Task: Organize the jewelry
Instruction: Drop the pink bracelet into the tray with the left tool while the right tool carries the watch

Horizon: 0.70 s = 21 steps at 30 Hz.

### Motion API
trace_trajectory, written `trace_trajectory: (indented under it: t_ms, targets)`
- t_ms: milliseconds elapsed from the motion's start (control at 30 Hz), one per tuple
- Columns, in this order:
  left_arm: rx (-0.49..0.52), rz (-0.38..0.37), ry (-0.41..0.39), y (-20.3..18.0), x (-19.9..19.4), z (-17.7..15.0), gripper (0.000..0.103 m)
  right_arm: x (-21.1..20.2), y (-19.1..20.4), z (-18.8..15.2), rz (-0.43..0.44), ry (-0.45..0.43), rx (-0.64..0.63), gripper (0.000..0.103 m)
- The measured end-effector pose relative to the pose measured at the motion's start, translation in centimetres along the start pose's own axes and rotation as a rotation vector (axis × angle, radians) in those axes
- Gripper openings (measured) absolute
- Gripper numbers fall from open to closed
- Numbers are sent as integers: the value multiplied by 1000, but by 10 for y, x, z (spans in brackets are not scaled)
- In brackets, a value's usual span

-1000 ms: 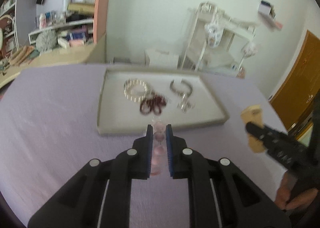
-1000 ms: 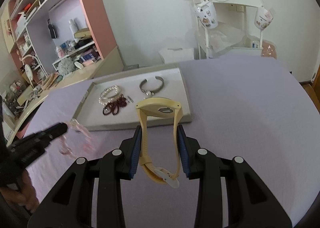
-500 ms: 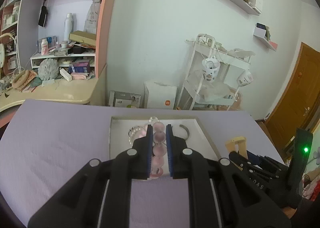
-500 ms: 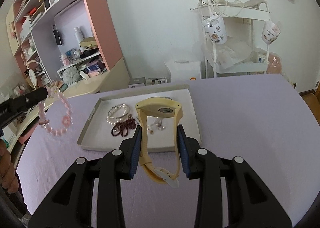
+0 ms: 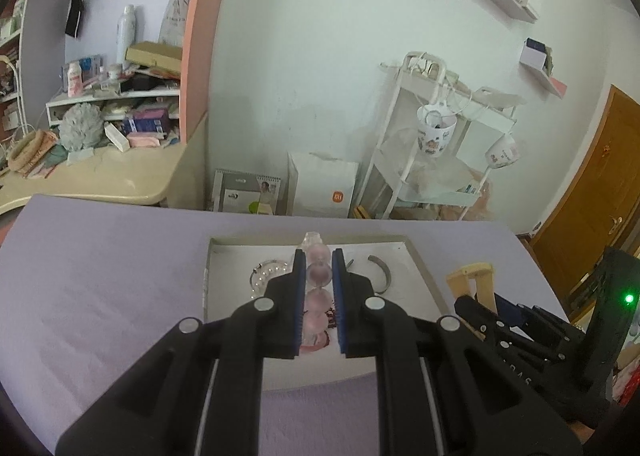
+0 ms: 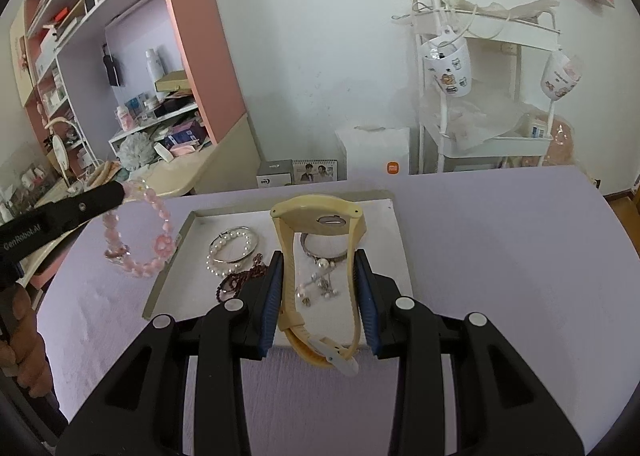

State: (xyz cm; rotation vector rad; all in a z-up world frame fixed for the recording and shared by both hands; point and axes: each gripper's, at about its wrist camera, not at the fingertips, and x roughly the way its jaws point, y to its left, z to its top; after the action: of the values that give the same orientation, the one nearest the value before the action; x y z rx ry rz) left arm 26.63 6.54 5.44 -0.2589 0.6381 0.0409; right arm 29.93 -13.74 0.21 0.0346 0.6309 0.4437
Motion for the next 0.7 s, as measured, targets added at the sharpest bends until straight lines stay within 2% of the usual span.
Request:
trace_trajectory:
  t_ms: [367,700]
  targets:
    - [-7,-7,70,8,43,-3,13,30,-4,5,-8,36,7,36]
    - [-15,-23,107,11,58,-10,13,44,-11,5,-22,60,25,36]
